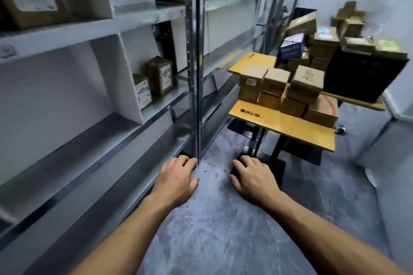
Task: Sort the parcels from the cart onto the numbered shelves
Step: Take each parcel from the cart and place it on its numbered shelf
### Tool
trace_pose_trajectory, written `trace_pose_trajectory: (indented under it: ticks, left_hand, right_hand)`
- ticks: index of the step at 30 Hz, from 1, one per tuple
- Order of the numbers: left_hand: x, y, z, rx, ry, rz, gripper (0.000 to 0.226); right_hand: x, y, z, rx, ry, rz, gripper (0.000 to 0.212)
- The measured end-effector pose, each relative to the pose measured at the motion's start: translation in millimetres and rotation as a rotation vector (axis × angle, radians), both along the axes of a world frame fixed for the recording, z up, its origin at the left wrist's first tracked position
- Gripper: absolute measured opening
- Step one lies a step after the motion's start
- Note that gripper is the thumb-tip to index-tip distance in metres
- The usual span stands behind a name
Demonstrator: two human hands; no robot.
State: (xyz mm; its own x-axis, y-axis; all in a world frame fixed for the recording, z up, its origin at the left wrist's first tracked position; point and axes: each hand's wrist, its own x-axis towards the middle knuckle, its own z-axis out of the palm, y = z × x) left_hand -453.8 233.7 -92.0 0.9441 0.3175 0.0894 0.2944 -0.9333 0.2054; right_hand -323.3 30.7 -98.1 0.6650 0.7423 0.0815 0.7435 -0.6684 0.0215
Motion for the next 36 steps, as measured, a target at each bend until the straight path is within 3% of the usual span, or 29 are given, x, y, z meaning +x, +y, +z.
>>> trace_pose_trajectory:
  ticks: [6,19,25,31,36]
  left_hand:
    - [108.8,-28.1,-5.7,0.021,-0.001,-0.203,0.054]
    - [375.6,-35.4,12.5,0.018,-0.067,-0.450,0.052]
    - [454.6,-71.6,6.7,0.027,-0.035,-0.580,0.053]
    - [547.1,-102.0,-4.9,0.019,-0.048,-0.607,0.053]
    - [635.9,-117.4,0.5,-0.033,-0.090,-0.465,0.054]
  right_hand:
    - [67.5,-54.6,-10.4,-0.004,0.040,-0.238,0.045]
    - [281.4,-74.7,4.4,0.054,0.017,-0.544,0.044]
    - [340.3,-101.3,-4.4,0.098,0.065,-0.661,0.046]
    - [423.7,-123.8,-12.6,0.163,0.102,-0.695,0.047]
    - [519.4,-142.1,-8.0,0.307,0.139,-0.644,0.042]
